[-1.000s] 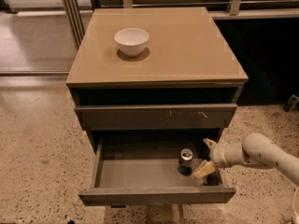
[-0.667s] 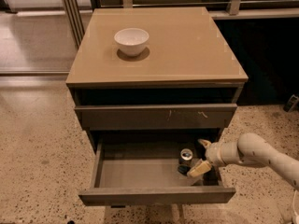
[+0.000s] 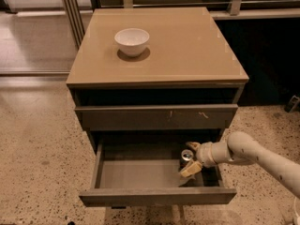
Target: Pick redbull can from middle drawer and place on counter
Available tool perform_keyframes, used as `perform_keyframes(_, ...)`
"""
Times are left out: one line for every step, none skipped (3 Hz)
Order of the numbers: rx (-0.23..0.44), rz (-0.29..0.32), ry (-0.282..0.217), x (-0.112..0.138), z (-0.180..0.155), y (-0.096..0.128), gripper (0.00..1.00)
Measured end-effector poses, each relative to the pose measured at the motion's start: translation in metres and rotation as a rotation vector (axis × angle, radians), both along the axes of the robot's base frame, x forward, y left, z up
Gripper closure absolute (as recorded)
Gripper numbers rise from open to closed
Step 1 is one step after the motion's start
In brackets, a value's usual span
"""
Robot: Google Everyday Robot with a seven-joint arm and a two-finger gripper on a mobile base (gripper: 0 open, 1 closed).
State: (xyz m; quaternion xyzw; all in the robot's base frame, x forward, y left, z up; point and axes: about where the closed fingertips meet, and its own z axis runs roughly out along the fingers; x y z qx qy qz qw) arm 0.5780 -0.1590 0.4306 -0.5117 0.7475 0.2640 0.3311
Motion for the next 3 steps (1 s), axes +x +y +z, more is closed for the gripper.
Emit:
perform_keyframes(0.000, 0.000, 0.000, -0.0001, -0.0001, 0.0001, 0.33)
perform_keyframes(0.000, 0.001, 0.000, -0.0002, 0.0001, 0.0002, 0.56)
perform_keyframes(0.004, 0.011, -0.001, -0.0021, 0.0040, 0.0029, 0.80)
